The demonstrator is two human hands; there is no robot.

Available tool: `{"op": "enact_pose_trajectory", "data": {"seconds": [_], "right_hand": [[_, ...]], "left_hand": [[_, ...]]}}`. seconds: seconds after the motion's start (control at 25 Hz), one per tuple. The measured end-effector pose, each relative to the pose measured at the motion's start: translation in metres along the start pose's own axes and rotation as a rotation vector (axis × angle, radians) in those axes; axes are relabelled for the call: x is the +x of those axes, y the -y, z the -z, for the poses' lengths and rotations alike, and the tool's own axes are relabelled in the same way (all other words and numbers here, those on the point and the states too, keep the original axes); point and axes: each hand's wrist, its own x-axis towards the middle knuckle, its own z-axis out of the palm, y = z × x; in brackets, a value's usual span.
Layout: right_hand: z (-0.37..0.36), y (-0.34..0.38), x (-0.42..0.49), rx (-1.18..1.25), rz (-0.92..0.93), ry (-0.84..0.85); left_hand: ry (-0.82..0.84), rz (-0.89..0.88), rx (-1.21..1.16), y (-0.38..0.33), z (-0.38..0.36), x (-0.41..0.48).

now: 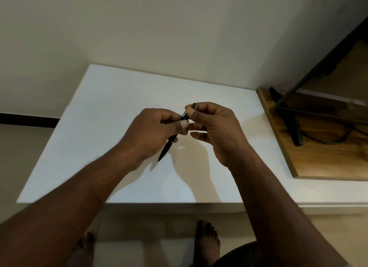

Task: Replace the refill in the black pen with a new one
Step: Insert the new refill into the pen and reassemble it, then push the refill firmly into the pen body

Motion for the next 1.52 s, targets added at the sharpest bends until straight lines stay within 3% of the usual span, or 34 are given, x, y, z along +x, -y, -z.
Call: {"op": "enact_pose_trajectory", "data": {"seconds": [0.52, 1.0, 1.52], "right_hand": [[0.011, 0.007, 0.002, 0.081, 0.068, -0.110], [0.004, 0.003, 0.004, 0.063, 0.069, -0.185], [-0.007, -0.001, 0.001, 0.113, 0.038, -0.044]], "left_hand": [[0.121, 0.044, -0.046, 0.000, 0.000, -0.001], [0.009, 0.024, -0.037, -0.001, -0.005, -0.006], [0.068, 0.001, -0.102, 0.000, -0.002, -0.003]]}}
